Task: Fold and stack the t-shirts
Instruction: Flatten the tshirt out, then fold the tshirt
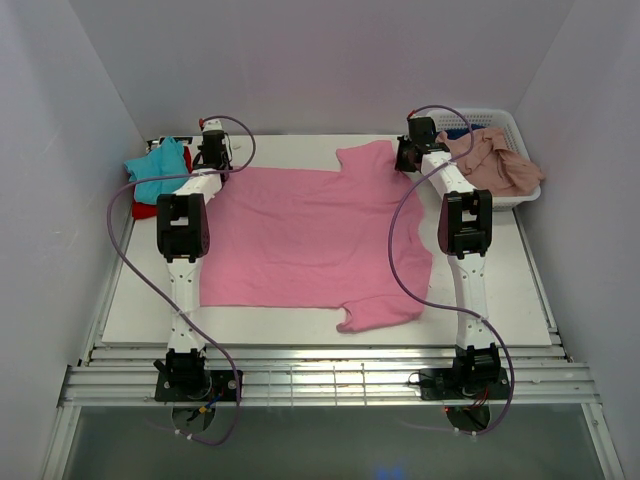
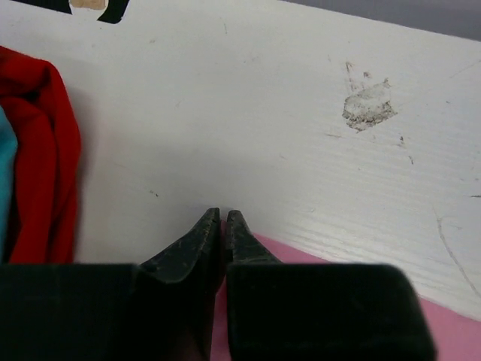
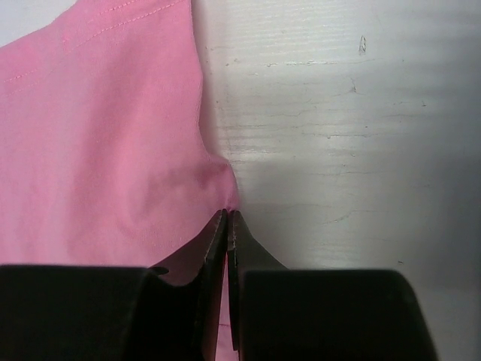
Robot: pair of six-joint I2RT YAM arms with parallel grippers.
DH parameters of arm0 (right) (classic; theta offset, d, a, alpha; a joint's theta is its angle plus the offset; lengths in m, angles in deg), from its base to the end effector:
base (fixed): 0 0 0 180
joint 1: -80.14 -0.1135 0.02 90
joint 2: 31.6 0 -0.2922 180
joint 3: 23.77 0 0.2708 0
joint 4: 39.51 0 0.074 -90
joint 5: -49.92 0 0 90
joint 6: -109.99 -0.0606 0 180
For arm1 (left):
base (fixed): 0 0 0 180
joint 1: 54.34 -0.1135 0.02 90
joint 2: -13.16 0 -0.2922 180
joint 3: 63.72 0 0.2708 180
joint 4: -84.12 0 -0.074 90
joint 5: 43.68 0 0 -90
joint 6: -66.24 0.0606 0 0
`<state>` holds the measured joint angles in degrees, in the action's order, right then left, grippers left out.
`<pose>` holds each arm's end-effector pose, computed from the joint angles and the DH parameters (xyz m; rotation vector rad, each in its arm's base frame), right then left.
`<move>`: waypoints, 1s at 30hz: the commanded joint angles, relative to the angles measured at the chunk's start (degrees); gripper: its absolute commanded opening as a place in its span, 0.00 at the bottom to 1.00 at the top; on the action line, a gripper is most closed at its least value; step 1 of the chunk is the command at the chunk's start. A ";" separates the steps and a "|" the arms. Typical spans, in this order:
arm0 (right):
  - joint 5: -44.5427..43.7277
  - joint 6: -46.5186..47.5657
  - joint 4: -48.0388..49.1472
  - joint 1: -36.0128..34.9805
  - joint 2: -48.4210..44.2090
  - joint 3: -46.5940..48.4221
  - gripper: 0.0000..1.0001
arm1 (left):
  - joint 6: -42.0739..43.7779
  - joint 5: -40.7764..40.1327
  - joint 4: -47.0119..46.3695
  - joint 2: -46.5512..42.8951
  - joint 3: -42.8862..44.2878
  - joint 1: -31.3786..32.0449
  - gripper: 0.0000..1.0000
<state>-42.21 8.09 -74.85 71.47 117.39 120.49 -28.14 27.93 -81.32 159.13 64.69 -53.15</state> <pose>0.6363 0.0947 0.1551 0.0838 2.2723 0.1474 0.6320 0.0060 0.1254 -0.2468 2.0979 0.2837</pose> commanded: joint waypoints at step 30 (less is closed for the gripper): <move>5.65 -1.72 11.91 0.14 -24.35 -23.17 0.08 | -2.39 3.53 -18.46 -23.36 -24.20 -1.02 0.00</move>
<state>-37.03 5.84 -65.32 71.49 96.47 99.95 -30.33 29.70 -98.67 140.60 42.68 -53.80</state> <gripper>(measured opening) 0.079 0.019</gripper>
